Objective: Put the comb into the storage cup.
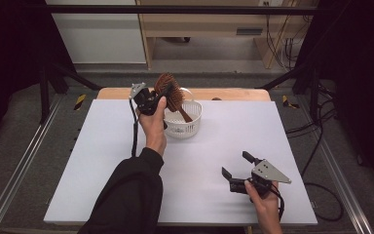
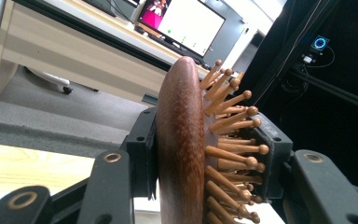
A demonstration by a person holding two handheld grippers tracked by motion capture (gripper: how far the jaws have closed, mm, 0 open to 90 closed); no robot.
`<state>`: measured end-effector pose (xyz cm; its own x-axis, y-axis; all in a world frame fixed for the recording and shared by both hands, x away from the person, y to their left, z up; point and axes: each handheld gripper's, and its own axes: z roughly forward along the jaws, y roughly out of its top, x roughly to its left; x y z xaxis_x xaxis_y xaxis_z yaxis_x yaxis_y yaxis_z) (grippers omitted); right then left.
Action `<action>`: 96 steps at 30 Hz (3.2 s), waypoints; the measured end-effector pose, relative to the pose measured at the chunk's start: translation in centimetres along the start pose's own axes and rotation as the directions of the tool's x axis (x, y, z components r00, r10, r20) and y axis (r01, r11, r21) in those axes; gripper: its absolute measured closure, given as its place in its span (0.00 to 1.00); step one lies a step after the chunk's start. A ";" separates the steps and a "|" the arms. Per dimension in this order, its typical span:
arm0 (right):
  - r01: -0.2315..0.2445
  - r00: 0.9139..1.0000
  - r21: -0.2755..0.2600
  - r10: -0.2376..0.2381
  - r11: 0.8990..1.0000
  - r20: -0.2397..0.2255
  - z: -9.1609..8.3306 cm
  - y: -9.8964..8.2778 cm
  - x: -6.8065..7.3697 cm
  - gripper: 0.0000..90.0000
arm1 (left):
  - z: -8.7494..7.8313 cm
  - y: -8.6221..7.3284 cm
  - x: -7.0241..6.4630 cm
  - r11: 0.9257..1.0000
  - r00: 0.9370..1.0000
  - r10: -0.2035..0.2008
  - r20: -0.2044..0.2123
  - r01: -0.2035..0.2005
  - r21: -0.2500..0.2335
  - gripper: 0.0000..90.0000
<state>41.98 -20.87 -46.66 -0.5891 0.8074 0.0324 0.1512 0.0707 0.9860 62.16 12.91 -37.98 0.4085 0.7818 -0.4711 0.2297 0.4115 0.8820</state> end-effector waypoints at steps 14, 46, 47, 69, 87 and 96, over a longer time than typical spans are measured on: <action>-0.005 1.000 -0.009 0.005 1.000 0.007 -0.2 0.1 -0.2 0.06 | 0.3 -1.1 0.1 1.000 1.000 0.001 -0.003 -0.001 0.018 0.57; -0.003 1.000 -0.014 0.003 1.000 0.007 0.0 0.3 -0.2 0.06 | -0.9 -0.9 1.1 0.996 0.999 0.038 0.002 -0.039 0.082 0.54; -0.002 1.000 -0.012 0.002 1.000 0.007 0.0 0.2 -0.2 0.06 | -0.9 -0.9 1.2 0.996 0.999 0.036 0.002 -0.036 0.083 0.54; 0.000 1.000 -0.010 0.000 1.000 0.001 0.1 0.2 -0.1 0.05 | -1.5 -0.9 1.8 0.994 0.999 0.050 0.019 -0.052 0.101 0.54; 0.001 1.000 -0.004 -0.001 1.000 -0.004 0.3 0.1 -0.1 0.05 | -1.8 -0.9 2.6 0.993 0.999 0.038 0.023 -0.041 0.107 0.53; 0.002 1.000 0.001 -0.002 1.000 -0.007 0.4 0.0 0.0 0.05 | -2.0 -1.0 3.1 0.994 0.999 0.027 0.026 -0.030 0.110 0.53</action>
<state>42.32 -20.66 -46.69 -0.5950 0.8031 0.0317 0.1508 0.0728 0.9859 61.47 15.86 -40.33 0.4374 0.7801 -0.4474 0.3132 0.3342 0.8890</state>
